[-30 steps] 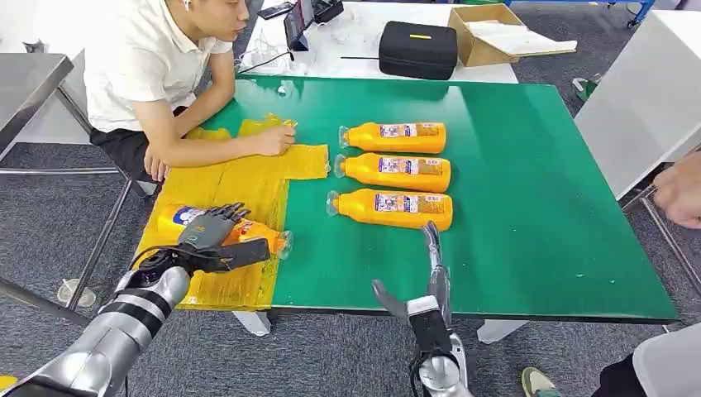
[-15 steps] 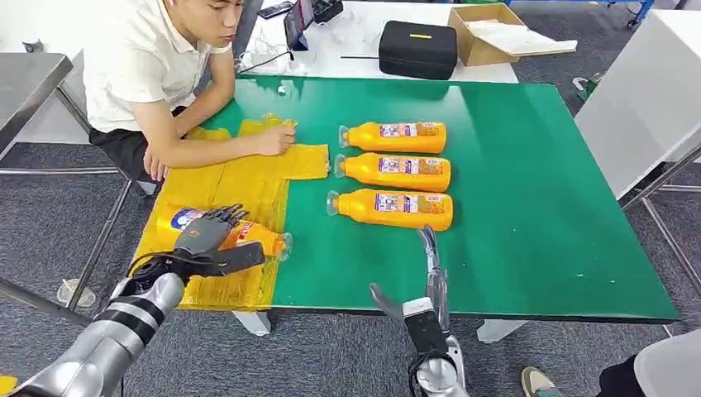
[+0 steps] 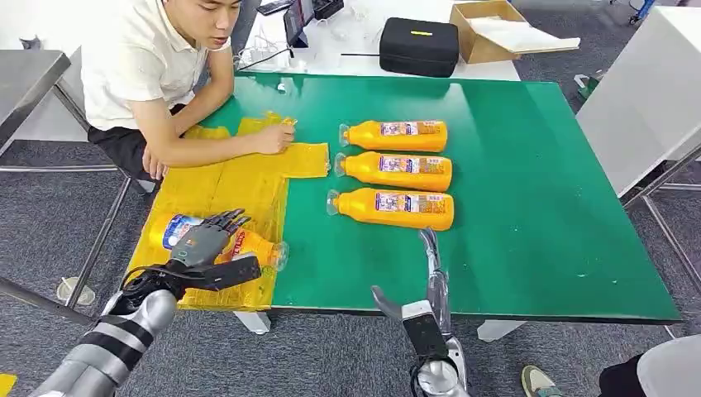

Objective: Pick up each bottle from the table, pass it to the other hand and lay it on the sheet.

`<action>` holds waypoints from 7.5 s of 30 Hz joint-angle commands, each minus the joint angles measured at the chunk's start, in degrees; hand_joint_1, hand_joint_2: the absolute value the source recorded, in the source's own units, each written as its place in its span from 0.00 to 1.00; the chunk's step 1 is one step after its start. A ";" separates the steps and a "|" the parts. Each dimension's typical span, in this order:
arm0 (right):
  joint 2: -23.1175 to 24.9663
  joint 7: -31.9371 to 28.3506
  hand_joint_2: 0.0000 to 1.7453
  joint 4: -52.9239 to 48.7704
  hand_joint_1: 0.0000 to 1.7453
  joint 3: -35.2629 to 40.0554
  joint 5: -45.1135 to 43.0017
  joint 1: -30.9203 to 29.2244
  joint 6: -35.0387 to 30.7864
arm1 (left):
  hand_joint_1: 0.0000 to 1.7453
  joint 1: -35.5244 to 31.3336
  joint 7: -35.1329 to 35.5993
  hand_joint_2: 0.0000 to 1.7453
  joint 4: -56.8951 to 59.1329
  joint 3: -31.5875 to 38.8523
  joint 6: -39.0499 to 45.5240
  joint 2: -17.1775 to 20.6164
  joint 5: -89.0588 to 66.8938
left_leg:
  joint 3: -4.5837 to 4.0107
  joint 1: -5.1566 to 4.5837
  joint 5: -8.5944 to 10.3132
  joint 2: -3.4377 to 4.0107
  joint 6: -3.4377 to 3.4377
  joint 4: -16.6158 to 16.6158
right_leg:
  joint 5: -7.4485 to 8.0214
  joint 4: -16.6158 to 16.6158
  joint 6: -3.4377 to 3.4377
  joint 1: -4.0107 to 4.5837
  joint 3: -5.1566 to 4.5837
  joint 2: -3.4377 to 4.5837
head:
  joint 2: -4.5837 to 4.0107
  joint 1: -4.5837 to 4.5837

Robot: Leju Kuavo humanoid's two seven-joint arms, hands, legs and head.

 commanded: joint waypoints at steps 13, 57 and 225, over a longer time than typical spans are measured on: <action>-3.32 0.00 1.00 0.37 0.00 3.42 3.02 -1.25 -4.63 | 0.00 10.83 -10.17 1.00 -25.53 -4.82 3.40 4.88 11.89 | 0.14 0.04 -0.18 0.18 -0.02 0.03 | -0.09 -0.02 -0.11 0.05 0.11 0.21 | 0.00 -0.02; -11.56 26.36 1.00 39.17 0.00 -3.59 51.53 -29.18 6.08 | 0.00 12.45 -15.11 1.00 -16.93 -7.26 10.85 -14.75 20.10 | -0.09 -0.08 -0.03 0.00 0.14 0.08 | 0.11 -0.04 0.10 -0.07 -0.04 0.06 | 0.00 -0.04; 1.87 0.00 1.00 9.09 0.00 -2.69 6.03 -6.68 19.99 | 0.55 -15.70 4.54 1.00 30.85 -1.37 5.62 -8.80 -12.58 | 0.32 0.12 -0.43 0.18 0.06 0.13 | -0.18 -0.10 0.03 0.13 0.37 0.30 | 0.00 0.00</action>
